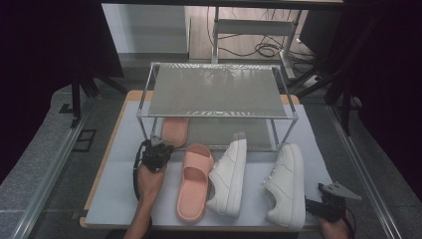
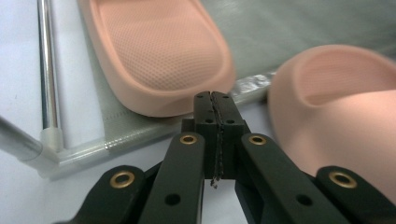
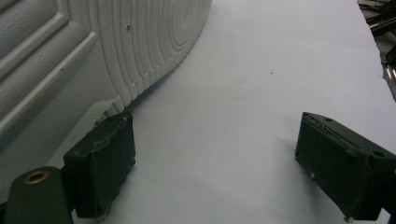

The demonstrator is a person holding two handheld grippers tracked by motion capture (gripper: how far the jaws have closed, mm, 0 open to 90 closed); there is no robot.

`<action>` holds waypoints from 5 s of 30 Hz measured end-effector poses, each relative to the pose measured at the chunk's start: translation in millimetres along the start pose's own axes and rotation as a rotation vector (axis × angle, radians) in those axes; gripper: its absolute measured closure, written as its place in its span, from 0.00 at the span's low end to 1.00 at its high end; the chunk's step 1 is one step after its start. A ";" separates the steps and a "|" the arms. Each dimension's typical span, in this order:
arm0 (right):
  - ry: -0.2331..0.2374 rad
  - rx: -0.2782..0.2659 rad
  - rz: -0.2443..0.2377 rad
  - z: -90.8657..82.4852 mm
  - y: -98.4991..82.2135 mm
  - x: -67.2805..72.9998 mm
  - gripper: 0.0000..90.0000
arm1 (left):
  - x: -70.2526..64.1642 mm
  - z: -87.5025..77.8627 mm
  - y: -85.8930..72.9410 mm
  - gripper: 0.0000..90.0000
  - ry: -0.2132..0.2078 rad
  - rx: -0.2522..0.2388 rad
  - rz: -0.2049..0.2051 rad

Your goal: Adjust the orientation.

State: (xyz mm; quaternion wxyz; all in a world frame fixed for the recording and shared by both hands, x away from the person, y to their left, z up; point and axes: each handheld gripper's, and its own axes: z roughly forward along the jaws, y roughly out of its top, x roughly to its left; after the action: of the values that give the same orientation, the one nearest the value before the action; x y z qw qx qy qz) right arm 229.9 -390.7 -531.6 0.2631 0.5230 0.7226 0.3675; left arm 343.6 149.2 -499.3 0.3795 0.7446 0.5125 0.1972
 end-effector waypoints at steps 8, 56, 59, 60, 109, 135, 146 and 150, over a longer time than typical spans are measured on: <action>-0.001 -0.002 0.001 0.2 0.0 0.2 0.13 | -4.2 -25.6 -11.1 0.92 -0.071 -0.006 0.001; -0.002 -0.002 0.001 0.2 -0.1 0.3 0.13 | -55.4 -45.0 -22.4 0.81 -0.164 0.030 0.039; -0.002 -0.003 0.001 0.2 -0.1 0.3 0.13 | -54.2 -45.9 -22.1 0.83 -0.156 0.023 0.032; -0.002 -0.003 0.001 0.2 -0.1 0.3 0.14 | -53.3 -46.2 -21.9 0.84 -0.147 0.023 0.031; 0.000 -0.001 -0.001 0.0 -0.1 0.0 0.14 | -43.9 3.0 44.5 0.90 0.010 -0.087 -0.085; 0.001 -0.001 -0.001 0.0 -0.2 -0.2 0.14 | -39.0 25.9 48.2 0.81 0.031 -0.071 -0.094; 0.000 -0.001 -0.001 0.0 -0.2 -0.1 0.14 | -35.0 -5.2 39.7 0.74 -0.047 -0.082 -0.040; 0.000 -0.001 -0.001 0.0 -0.2 -0.1 0.14 | -34.2 -14.5 31.9 0.72 -0.070 -0.066 -0.020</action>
State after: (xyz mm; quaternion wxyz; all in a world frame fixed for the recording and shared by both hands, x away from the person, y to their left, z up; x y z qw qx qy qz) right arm 229.9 -390.8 -531.7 0.2635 0.5225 0.7227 0.3678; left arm 339.7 117.3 -462.3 0.4234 0.7329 0.4998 0.1838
